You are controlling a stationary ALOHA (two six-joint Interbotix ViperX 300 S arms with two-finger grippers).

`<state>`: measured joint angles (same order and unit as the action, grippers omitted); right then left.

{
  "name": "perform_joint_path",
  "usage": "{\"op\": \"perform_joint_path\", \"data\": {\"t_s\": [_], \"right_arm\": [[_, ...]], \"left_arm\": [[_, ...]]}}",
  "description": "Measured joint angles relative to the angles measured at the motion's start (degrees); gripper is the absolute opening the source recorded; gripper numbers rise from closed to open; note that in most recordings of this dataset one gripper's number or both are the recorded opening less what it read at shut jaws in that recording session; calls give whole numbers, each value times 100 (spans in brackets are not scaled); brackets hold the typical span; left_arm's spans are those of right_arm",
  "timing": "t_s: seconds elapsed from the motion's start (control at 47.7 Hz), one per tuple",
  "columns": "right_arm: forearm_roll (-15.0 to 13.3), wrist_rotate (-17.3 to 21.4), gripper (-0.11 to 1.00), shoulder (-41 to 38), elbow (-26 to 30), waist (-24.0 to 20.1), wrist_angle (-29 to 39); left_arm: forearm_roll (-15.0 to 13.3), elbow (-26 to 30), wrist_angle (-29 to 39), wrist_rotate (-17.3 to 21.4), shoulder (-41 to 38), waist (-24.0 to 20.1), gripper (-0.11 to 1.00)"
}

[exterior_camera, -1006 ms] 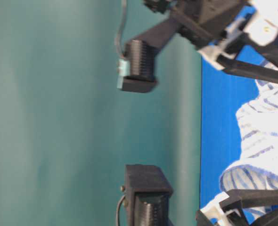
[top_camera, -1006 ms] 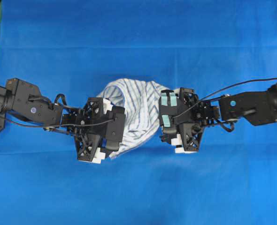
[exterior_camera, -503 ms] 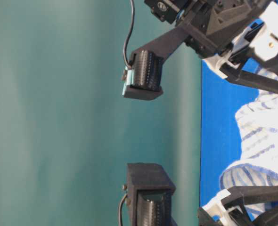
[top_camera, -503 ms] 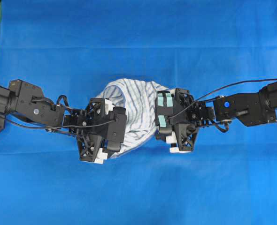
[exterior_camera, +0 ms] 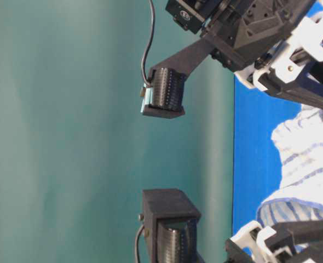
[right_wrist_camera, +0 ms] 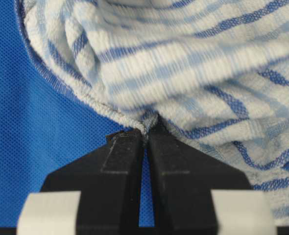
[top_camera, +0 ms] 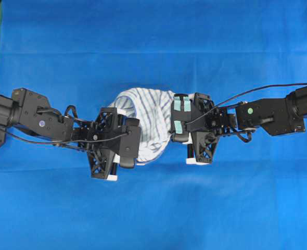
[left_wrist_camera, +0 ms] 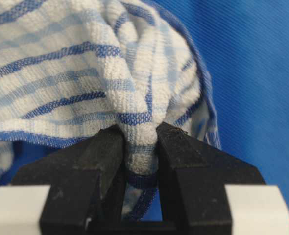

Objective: Lift the towel with both arms.

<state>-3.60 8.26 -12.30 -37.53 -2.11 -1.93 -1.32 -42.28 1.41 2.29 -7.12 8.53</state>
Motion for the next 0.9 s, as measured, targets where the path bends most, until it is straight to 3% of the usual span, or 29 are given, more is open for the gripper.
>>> {"op": "perform_joint_path", "data": {"t_s": [0.147, 0.398, 0.671, 0.901], "right_arm": [[0, 26, 4, 448, 79, -9, 431], [-9, -53, 4, 1723, 554, -18, 1802], [-44, -70, 4, 2707, 1406, -9, 3182], [-255, -88, 4, 3076, 2364, -18, 4157]], "left_arm": [[-9, 176, 475, -26, 457, -9, 12], [-9, 782, 1652, -18, 1573, -281, 12], [-9, 1661, 2716, 18, 2487, -527, 12], [9, 2575, 3507, 35, 2786, -668, 12]]}}
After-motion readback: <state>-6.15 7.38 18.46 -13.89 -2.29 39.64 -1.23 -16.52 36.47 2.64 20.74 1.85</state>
